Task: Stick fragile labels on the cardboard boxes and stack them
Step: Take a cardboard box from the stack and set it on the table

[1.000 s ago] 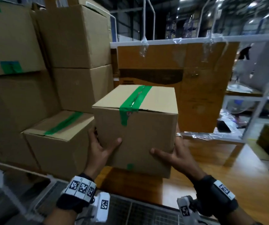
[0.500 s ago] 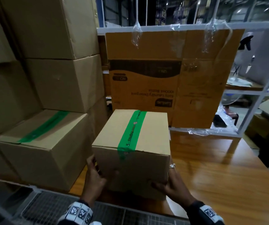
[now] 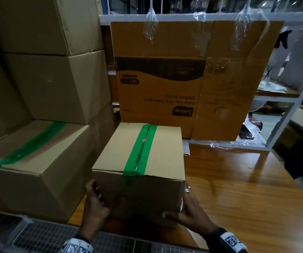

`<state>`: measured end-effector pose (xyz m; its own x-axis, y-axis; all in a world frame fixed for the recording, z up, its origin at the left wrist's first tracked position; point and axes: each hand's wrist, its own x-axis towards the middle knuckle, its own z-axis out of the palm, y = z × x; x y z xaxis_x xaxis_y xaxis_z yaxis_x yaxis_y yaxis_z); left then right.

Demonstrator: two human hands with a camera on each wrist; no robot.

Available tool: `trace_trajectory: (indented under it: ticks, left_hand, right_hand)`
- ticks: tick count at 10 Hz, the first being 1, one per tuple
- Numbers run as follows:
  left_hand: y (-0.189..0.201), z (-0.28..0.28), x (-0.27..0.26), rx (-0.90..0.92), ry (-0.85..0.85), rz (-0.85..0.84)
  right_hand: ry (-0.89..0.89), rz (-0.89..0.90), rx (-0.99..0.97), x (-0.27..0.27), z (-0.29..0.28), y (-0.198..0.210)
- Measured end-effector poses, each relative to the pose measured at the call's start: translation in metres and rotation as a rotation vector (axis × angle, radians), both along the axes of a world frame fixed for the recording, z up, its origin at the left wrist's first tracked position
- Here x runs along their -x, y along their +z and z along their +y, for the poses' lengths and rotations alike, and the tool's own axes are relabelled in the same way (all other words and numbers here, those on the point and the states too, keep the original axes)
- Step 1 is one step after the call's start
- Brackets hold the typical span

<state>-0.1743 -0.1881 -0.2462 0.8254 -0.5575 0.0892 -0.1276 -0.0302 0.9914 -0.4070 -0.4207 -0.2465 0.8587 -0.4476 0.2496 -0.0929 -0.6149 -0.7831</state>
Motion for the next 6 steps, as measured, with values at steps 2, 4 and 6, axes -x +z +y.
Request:
trace_trajectory:
  ticks: [2,4,6]
  left_hand:
    - [-0.005,0.000,0.027,-0.061,0.151,0.000]
    - [-0.022,0.003,0.088,-0.225,0.501,-0.173]
    - [-0.110,-0.047,0.212,-0.376,0.182,-0.104]
  right_hand:
    - [0.010,0.090,-0.089,0.026,-0.027,0.009]
    - [-0.013,0.238,0.019,0.042,-0.103,0.009]
    - [0.089,0.444,0.057,0.015,-0.189,0.014]
